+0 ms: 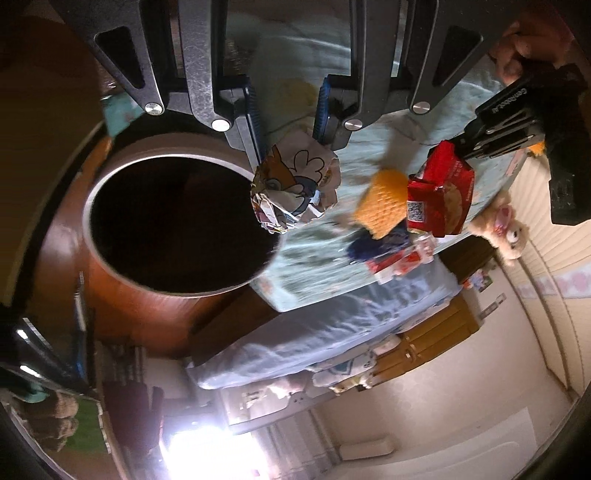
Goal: Collect trash
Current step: 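Carry both held items over the white bin and open both tools, then move both open tools back toward the trash on the table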
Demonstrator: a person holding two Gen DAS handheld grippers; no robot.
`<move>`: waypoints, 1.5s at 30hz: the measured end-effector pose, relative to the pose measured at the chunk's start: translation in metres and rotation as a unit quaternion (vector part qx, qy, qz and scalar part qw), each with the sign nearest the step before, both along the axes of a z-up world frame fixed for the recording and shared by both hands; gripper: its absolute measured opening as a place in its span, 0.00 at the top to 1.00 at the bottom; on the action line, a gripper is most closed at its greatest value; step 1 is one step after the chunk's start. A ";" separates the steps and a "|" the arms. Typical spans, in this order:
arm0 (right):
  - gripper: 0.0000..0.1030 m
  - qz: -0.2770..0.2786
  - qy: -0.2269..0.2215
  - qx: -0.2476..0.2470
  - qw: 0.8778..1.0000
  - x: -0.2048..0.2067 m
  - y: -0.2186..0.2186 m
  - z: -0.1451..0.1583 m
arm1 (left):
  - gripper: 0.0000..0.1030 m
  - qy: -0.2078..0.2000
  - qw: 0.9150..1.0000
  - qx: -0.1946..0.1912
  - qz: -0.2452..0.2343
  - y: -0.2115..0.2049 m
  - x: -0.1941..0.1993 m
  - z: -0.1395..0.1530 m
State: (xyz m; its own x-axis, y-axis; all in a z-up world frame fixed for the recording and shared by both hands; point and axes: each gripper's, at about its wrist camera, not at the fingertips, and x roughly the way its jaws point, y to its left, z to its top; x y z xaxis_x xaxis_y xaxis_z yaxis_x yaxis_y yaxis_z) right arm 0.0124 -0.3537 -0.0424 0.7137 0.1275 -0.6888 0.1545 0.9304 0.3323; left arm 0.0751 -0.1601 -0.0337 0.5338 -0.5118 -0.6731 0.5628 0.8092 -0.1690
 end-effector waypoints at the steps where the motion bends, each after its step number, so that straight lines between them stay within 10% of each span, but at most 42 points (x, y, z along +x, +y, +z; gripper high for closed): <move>1: 0.75 -0.005 0.000 -0.003 1.000 -0.001 -0.002 0.001 | 0.96 -0.003 1.000 0.003 -0.007 -0.008 0.000 0.001; 36: 0.71 -0.067 0.049 -0.029 0.996 0.033 -0.094 -0.018 | 0.96 0.026 0.993 0.059 -0.098 -0.148 0.047 -0.001; 45: 0.50 -0.077 0.051 -0.023 0.995 0.036 -0.097 -0.020 | 0.56 0.027 0.995 0.051 -0.085 -0.139 0.053 -0.003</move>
State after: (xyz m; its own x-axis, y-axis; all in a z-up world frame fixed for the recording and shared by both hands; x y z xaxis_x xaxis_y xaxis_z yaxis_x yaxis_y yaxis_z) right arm 0.0485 -0.4505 -0.0620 0.6476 -0.0127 -0.7619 0.3283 0.9069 0.2640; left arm 0.1282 -0.2992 -0.0369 0.4069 -0.5183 -0.7522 0.6848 0.7180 -0.1243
